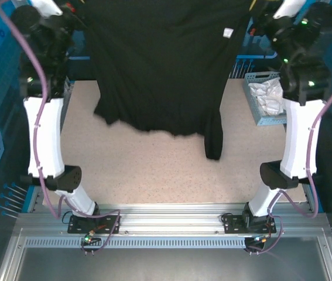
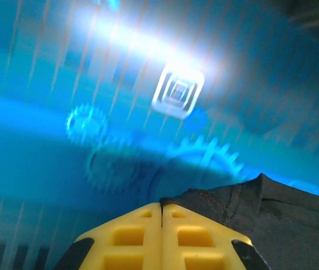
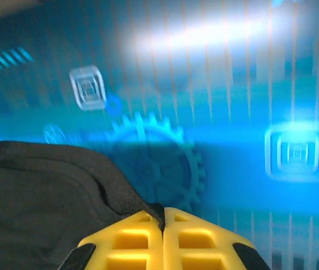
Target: Fold the inside-out t-shirt
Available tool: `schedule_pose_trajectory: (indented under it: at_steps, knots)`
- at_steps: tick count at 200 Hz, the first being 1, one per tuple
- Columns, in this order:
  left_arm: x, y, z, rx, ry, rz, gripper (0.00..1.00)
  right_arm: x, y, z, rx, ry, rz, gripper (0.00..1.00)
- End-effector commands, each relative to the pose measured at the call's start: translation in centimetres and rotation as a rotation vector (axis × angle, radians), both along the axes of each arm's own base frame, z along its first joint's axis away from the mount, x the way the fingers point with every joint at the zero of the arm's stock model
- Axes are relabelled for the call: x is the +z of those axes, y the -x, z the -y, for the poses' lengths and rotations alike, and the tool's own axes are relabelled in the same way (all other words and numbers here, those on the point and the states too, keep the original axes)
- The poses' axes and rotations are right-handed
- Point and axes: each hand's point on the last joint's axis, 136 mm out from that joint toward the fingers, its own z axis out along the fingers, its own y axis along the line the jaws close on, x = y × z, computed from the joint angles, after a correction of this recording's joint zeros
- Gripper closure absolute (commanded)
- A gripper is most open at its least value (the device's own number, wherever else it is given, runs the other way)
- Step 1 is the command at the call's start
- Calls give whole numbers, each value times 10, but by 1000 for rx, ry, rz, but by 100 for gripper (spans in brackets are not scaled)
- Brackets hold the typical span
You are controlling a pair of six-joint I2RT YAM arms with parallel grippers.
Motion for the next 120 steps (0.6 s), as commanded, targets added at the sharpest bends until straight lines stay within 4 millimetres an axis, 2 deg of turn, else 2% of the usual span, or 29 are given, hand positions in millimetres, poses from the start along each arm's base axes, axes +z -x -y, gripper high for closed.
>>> schedule_pose_trajectory:
  at_steps: [1,17,25,36,50,53,56,57,60,61,63,77,88,103,111,120]
  knots:
    - [34,65,6,-63,-6,130,100,22,40,4,28,-13,61,100]
    - [7,81,12,-99,-7,104,100,0,41,2,41,7,4,100]
    - [-14,88,14,-121,2,83,100,-19,38,0,48,20,-43,100]
    - [-51,99,18,-154,25,31,100,-47,41,-1,60,29,-110,100]
    - [-109,114,26,-217,68,-52,100,-104,37,-8,96,34,-234,100]
    - [-126,115,28,-229,74,-79,100,-120,38,-9,104,35,-265,100]
    - [-141,119,29,-238,78,-101,100,-129,40,-9,107,33,-281,100]
    - [-146,120,30,-240,81,-109,100,-138,40,-10,108,32,-300,100]
    - [-162,124,30,-245,87,-134,100,-147,41,-10,111,29,-316,100]
    - [-167,125,30,-246,89,-142,100,-157,41,-10,114,26,-336,100]
    - [-180,128,30,-245,92,-163,100,-160,44,-10,114,21,-339,100]
    - [-259,144,32,-251,105,-291,100,-234,49,-12,129,-1,-467,100]
    - [-330,152,30,-238,139,-432,100,-292,53,-12,131,-26,-565,100]
    - [-425,159,39,-282,227,-615,100,-369,58,-12,126,-53,-695,100]
    - [-469,164,45,-309,298,-707,100,-411,62,-13,129,-64,-763,100]
    - [-505,168,52,-343,356,-773,100,-447,67,-14,135,-78,-833,100]
